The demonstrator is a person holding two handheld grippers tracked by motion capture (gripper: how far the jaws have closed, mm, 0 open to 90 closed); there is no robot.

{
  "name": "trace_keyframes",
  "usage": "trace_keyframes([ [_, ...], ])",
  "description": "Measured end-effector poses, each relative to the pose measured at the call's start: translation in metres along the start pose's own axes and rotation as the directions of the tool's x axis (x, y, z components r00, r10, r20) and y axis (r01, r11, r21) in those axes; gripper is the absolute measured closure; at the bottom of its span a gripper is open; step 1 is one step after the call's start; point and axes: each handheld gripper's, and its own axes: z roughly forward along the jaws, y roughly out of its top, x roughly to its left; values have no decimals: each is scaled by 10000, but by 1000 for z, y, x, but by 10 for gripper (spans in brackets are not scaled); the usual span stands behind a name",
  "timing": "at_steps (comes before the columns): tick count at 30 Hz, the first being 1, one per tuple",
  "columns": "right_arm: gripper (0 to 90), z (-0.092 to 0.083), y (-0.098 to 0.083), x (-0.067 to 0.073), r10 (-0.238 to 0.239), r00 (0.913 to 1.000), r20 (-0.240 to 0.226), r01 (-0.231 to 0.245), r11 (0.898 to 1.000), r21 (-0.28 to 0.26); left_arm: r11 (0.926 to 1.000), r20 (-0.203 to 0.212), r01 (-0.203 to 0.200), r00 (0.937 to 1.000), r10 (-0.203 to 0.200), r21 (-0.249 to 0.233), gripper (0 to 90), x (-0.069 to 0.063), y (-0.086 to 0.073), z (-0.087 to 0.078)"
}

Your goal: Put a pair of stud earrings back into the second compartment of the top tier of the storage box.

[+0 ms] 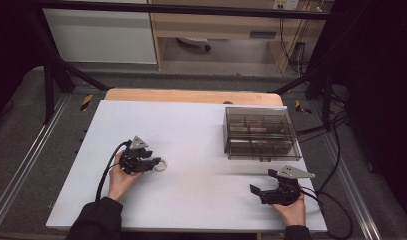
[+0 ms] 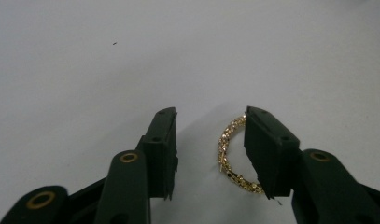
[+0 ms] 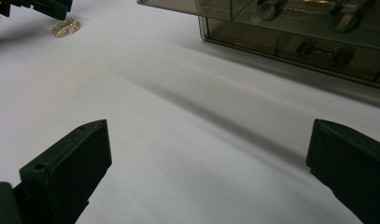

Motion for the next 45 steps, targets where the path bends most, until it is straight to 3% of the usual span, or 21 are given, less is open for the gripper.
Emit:
trace_keyframes([
  [10, 6, -1, 0, 0, 0, 10000, 3, 0, 10000, -36, 9994, 151, -287, 9995, 285, 183, 689, -4, 1, 6],
  [22, 5, 0, 0, 0, -13, 10000, 2, 13, 10000, -27, 9995, 264, -239, 9994, 233, 202, 814, -3, 1, 8],
  [35, 5, 0, 0, 0, -24, 10000, -5, 24, 10000, 15, 9995, 178, -227, 9996, 223, 199, 852, -6, 2, 5],
  [45, 5, 0, 0, 0, -17, 10000, 3, 17, 10000, 36, 10000, 245, -21, 9997, 23, -80, 854, -10, 5, -6],
])
